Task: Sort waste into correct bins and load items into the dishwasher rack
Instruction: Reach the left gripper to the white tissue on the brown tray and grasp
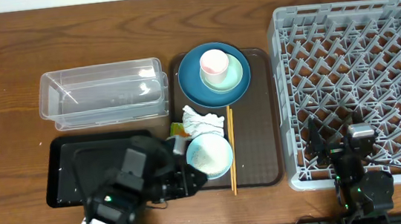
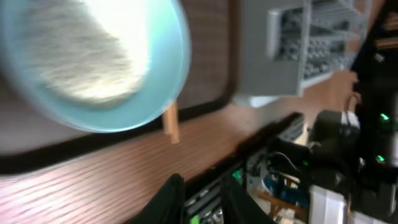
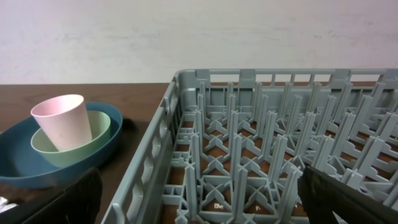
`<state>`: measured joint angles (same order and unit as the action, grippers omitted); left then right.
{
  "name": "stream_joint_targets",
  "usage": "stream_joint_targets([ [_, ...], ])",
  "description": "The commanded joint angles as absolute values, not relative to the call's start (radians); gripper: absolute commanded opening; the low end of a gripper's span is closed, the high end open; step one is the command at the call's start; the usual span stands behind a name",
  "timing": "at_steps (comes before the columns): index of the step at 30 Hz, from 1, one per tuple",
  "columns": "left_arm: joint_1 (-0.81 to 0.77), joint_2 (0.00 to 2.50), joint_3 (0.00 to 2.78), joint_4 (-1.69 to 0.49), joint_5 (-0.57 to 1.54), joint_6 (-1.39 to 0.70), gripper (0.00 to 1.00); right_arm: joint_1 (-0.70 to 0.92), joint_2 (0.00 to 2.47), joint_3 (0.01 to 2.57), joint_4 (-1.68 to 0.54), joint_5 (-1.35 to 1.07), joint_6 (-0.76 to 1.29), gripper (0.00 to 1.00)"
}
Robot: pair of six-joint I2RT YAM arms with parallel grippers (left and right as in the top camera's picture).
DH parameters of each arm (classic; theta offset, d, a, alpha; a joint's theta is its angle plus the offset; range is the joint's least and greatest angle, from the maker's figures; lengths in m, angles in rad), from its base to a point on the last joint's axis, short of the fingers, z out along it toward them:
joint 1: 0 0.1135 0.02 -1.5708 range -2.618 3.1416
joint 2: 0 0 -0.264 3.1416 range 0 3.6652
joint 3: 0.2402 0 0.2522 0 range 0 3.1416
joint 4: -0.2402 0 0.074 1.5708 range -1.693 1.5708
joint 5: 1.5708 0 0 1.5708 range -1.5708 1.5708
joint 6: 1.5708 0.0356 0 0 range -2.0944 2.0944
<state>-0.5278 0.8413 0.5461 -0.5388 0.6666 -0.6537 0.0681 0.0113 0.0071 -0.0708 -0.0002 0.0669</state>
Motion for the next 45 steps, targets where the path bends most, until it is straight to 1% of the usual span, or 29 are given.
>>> stream_joint_targets([
  [1, -0.648, 0.836, 0.545, -0.458, 0.553, -0.819, 0.27, 0.077, 0.006, 0.005, -0.075, 0.0, 0.062, 0.99],
  [3, -0.72, 0.842, 0.546, -0.396, 0.485, -0.87, 0.3, 0.077, 0.006, 0.005, -0.075, 0.0, 0.062, 0.99],
  [7, -0.856, 0.894, 0.552, -0.292, 0.338, -0.934, 0.33, 0.077, 0.006, 0.005, -0.075, 0.0, 0.062, 0.99],
  [12, -0.936, 1.009, 0.586, -0.207, 0.245, -0.934, 0.34, 0.077, 0.006, 0.005, -0.075, -0.001, 0.062, 0.99],
  [17, -0.95, 1.135, 0.607, -0.1, 0.239, -0.906, 0.34, 0.077, 0.006, 0.005, -0.075, -0.001, 0.062, 0.99],
  [23, -0.95, 1.227, 0.653, -0.103, 0.15, -0.761, 0.38, 0.077, 0.006, 0.005, -0.075, 0.0, 0.062, 0.99],
  [27, -0.95, 1.261, 0.654, -0.134, 0.013, -0.663, 0.38, 0.077, 0.006, 0.005, -0.075, 0.0, 0.062, 0.99],
  [30, -0.95, 1.283, 0.654, -0.16, -0.051, -0.607, 0.38, 0.077, 0.006, 0.005, -0.075, 0.0, 0.062, 0.99],
  [39, -0.95, 1.364, 0.654, -0.136, -0.067, -0.564, 0.38, 0.077, 0.006, 0.005, -0.075, 0.0, 0.062, 0.99],
  [45, -0.95, 1.416, 0.654, -0.132, -0.118, -0.458, 0.39, 0.077, 0.006, 0.005, -0.075, 0.0, 0.062, 0.99],
])
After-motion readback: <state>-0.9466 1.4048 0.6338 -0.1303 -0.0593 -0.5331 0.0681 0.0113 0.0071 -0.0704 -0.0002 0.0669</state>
